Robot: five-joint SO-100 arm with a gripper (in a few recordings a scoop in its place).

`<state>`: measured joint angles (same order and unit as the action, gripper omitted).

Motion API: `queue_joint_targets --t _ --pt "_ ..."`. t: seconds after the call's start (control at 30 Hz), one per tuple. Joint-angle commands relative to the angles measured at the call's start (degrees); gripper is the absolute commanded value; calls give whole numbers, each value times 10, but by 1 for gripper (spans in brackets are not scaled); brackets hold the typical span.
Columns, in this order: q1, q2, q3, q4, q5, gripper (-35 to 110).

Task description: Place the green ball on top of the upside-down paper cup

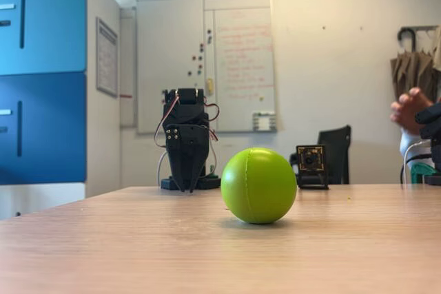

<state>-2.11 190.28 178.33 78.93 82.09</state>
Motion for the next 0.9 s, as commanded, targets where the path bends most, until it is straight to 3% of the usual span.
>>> queue_joint_targets --t 0.0,0.67,0.87 --pt "4 2 0 6 -2 0" --pt "-9 1 -4 3 1 0" --pt "-18 -83 -132 7 -15 0"
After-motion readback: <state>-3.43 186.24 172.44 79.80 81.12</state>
